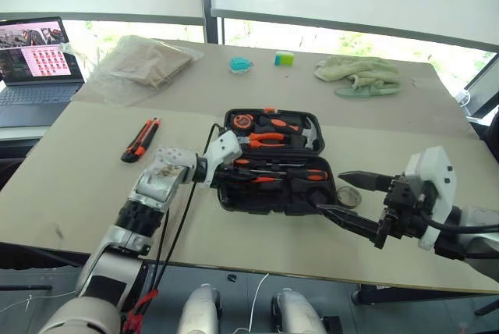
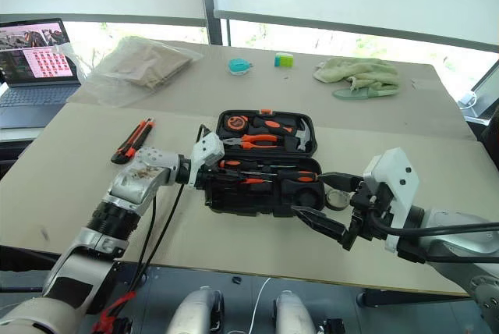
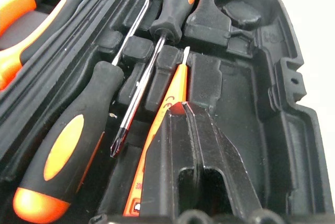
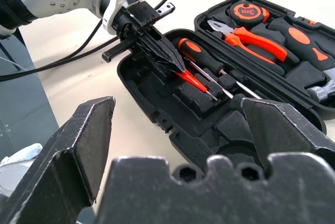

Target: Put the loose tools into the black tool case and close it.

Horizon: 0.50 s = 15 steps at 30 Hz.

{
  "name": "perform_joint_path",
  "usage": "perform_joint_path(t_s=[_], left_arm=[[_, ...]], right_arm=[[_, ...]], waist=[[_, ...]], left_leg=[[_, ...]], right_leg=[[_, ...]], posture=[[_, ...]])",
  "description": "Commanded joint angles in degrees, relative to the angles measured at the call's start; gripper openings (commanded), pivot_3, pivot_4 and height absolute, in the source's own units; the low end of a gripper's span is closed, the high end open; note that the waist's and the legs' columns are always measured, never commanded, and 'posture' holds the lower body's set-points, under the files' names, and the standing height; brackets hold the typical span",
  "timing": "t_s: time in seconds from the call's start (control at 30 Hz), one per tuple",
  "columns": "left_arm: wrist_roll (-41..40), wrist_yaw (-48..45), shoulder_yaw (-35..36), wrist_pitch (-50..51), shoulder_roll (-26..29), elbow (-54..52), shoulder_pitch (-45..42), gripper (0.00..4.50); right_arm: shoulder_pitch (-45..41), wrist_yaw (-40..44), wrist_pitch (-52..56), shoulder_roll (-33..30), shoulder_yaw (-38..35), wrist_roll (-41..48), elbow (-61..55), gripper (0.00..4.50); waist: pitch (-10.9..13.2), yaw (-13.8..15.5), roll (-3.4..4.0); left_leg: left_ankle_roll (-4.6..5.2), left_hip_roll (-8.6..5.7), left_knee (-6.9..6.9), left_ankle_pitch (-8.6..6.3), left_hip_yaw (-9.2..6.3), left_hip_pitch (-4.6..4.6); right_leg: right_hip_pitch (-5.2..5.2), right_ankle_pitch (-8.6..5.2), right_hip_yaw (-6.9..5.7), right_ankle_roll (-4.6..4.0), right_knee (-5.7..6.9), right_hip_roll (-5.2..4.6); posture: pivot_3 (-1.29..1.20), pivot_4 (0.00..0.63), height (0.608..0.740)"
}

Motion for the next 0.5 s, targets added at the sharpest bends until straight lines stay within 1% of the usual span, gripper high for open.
perform_joint_path(t_s=[0.03,0.2,0.27,0.5], left_arm=[[1.7,0.5,-1.2,-2.7,0.7,1.5,1.1,0.02],[0.3,0.0,-0.2,-3.2,0.9,1.1,1.6,0.02],[-0.3,0.6,0.8,-1.7,1.0,0.9,0.9,0.02],[2.1,-0.5,-1.5,-3.8,3.4,0.6,3.1,0.02]], right_arm=[[-0.9,-0.6,-1.2,0.0,-0.7,-0.1,-0.6,4.5],[-1.0,-0.8,-1.4,0.2,-0.4,-0.2,-0.5,4.5],[-0.9,-0.7,-1.4,0.2,-0.5,-0.3,-0.4,4.5],[-1.1,-0.9,-1.7,0.8,-0.5,-0.2,-0.1,4.5]], waist=[[0.0,0.0,0.01],[0.0,0.0,0.01],[0.0,0.0,0.01],[0.0,-0.1,0.01]], left_leg=[[0.0,0.0,0.0,0.0,0.0,0.02],[0.0,0.0,-0.01,0.0,-0.01,0.08],[0.0,0.01,-0.01,0.0,-0.01,0.09],[0.0,0.01,-0.02,0.0,-0.01,0.11]], right_leg=[[0.01,0.0,0.0,0.0,0.0,0.0],[0.06,0.0,0.0,0.0,0.01,0.0],[0.07,0.0,0.0,0.0,0.01,0.0],[0.06,0.0,0.01,0.0,0.02,0.01]], posture=[[0.0,0.15,0.74],[0.0,0.15,0.74],[0.0,0.15,0.74],[0.0,0.15,0.74]])
